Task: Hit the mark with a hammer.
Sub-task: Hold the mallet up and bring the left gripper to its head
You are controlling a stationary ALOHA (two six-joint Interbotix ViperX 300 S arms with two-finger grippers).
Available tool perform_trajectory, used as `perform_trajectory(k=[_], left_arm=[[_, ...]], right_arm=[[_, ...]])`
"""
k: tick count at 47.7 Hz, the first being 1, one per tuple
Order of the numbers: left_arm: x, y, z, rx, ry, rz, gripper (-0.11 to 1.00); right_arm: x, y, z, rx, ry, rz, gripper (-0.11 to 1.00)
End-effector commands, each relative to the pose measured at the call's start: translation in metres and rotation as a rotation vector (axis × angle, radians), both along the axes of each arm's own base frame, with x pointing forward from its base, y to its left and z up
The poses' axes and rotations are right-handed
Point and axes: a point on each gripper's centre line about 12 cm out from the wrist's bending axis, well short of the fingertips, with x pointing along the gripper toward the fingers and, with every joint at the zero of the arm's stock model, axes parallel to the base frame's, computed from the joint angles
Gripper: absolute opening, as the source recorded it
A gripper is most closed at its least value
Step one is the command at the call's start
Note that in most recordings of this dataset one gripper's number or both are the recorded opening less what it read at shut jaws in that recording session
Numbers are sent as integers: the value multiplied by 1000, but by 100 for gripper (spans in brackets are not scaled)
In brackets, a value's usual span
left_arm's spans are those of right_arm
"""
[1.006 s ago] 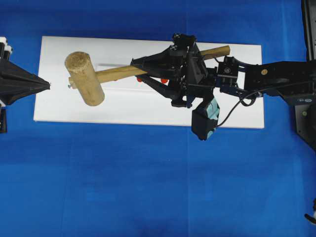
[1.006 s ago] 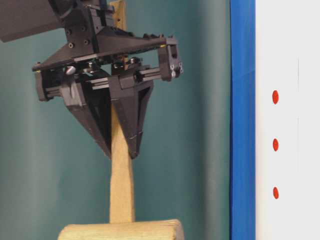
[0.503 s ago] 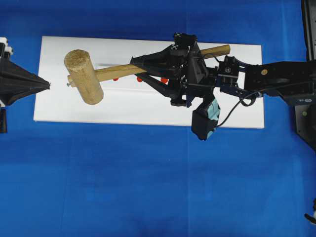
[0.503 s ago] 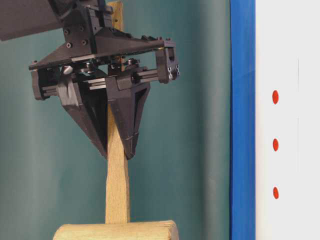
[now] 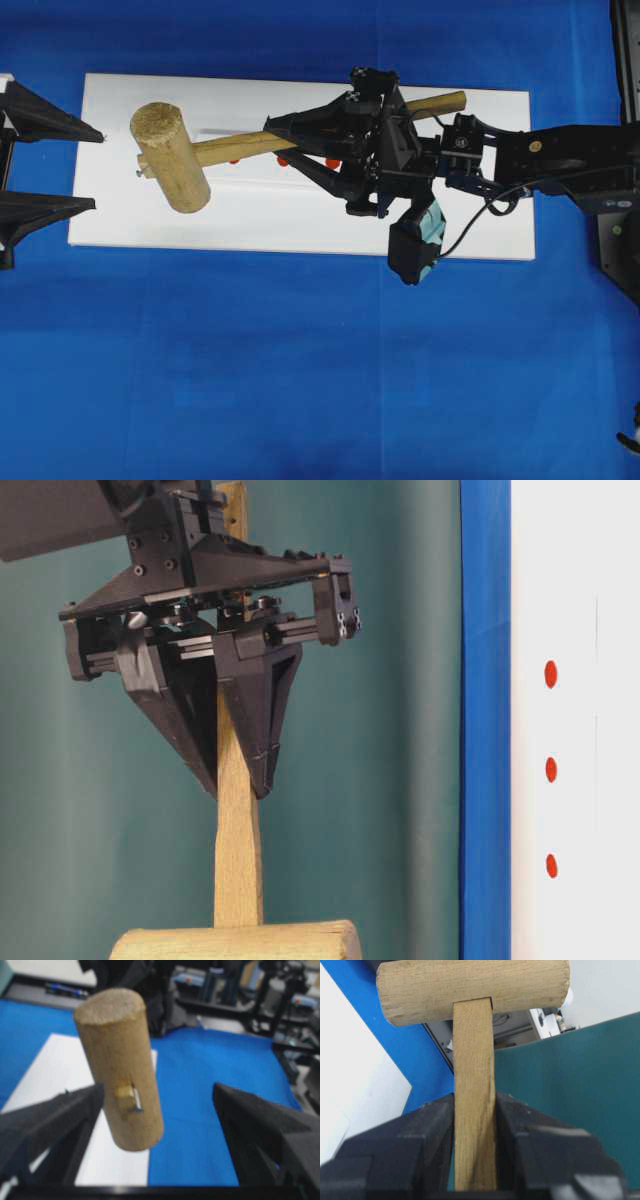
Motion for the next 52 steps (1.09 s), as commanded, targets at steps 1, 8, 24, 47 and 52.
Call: perform_trajectory(k=[1,8,24,47,52], left_arm=[[3,1,3,-3,-8,7,93],[10,6,-1,-6,3,29,93],[57,23,-10,-8,30,92,93],[95,21,-9,-14,41,76,93],[98,21,-10,-14,49,76,93]], right_arm=[[0,1,26,-2,-74,0,10],[1,1,26,-1,-74,1,10],[1,1,27,-1,-75,1,10],[1,-1,27,20,-78,-13,10],[1,-1,27,24,-77,-13,10]])
